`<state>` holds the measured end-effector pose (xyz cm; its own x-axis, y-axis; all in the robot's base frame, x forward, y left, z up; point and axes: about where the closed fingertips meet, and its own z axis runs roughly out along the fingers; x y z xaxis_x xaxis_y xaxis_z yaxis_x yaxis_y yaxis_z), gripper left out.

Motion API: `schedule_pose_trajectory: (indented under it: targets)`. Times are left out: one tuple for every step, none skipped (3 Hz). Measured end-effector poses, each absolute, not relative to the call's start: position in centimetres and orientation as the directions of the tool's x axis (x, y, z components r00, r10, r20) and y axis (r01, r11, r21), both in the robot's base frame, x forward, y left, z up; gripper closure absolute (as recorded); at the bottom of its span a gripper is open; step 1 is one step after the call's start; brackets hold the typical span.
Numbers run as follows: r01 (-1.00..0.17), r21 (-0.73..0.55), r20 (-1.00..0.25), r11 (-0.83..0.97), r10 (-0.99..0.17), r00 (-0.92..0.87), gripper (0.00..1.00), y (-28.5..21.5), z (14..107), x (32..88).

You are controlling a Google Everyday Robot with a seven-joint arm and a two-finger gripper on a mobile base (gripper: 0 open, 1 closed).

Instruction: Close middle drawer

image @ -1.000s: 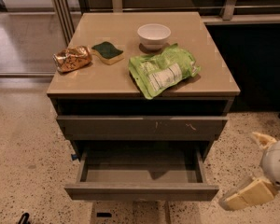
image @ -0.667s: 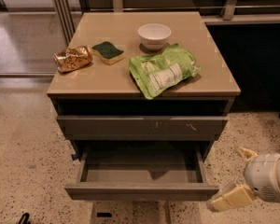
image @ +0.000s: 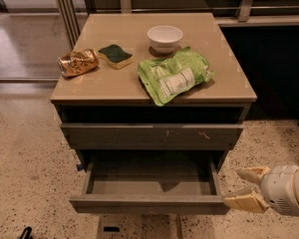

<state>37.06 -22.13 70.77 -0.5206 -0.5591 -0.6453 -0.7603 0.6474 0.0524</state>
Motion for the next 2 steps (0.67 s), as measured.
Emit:
schedule_pose_trajectory:
  targets:
    - [-0.76,0.052,-0.645,0.647,-0.559,-0.521,0.64,-22.13,70.77,37.06]
    - [-0.76,0.052,-0.645,0.648,-0.559,-0.521,0.88,-22.11,70.75,37.06]
